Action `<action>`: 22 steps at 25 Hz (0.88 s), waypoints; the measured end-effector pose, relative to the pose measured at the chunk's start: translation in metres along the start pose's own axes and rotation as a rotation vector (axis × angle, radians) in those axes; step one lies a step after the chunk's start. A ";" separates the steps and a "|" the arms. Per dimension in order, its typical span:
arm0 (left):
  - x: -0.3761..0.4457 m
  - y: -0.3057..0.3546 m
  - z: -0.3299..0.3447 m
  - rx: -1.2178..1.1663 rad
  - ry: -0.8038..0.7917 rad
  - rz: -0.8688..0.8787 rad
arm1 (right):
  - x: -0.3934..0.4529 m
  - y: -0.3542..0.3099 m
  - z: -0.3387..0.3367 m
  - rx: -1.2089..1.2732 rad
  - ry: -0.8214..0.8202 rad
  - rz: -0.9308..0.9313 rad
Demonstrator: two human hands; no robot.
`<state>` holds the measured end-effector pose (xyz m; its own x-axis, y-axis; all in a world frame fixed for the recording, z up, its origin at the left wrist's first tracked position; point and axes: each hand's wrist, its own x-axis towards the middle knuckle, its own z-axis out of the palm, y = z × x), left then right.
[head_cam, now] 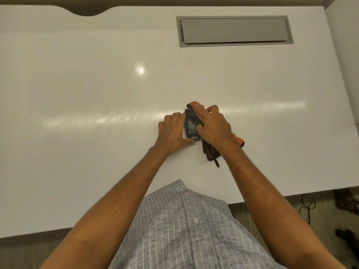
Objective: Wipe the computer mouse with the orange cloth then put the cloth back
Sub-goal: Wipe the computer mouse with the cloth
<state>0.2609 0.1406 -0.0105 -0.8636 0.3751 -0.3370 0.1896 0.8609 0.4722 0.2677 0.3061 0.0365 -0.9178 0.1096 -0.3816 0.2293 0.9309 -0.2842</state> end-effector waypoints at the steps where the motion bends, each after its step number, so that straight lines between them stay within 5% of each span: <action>1: 0.001 0.000 0.000 0.001 0.000 0.000 | 0.002 0.002 -0.001 0.001 -0.032 -0.008; 7: 0.008 0.001 -0.005 0.031 -0.025 -0.003 | 0.010 0.006 -0.009 0.018 -0.166 -0.035; 22: 0.007 -0.007 0.000 -0.044 0.019 0.037 | -0.102 0.009 0.046 0.084 -0.013 0.009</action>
<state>0.2532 0.1369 -0.0159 -0.8654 0.3991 -0.3030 0.2012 0.8306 0.5193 0.3779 0.2870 0.0328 -0.9117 0.1128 -0.3952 0.2643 0.8972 -0.3538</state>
